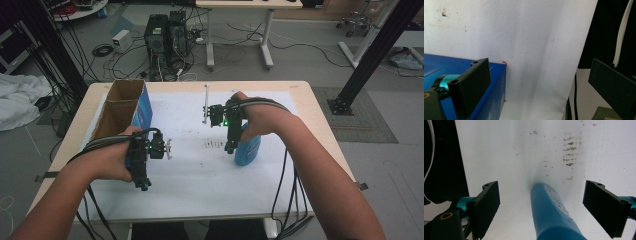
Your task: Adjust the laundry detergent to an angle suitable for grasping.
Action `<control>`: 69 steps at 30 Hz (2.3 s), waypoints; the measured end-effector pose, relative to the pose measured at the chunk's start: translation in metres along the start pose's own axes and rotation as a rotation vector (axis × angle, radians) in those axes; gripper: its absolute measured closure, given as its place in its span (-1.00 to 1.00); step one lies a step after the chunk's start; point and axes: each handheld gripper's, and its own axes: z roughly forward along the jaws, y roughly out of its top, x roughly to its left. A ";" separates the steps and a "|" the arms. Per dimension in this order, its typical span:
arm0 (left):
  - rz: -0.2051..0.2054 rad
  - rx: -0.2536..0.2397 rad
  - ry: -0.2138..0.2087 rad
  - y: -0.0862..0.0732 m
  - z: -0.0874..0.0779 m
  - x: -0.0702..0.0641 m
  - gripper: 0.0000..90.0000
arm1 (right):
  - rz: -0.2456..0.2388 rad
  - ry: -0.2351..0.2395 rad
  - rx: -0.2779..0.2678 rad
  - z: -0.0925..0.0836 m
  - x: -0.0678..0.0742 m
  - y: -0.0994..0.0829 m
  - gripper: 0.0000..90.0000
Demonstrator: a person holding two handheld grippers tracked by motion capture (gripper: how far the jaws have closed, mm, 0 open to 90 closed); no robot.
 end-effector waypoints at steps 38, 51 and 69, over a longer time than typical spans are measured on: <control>-0.005 0.025 -0.011 0.003 0.002 0.000 -0.90 | 0.026 -0.113 -0.096 -0.104 0.007 -0.014 -0.70; 0.011 0.043 0.000 0.010 -0.001 0.002 -0.90 | 0.139 -0.150 -0.076 -0.111 0.015 -0.074 -0.71; 0.015 0.036 0.006 0.020 -0.001 0.005 -0.90 | 0.302 -0.136 0.012 -0.070 0.012 -0.164 -0.70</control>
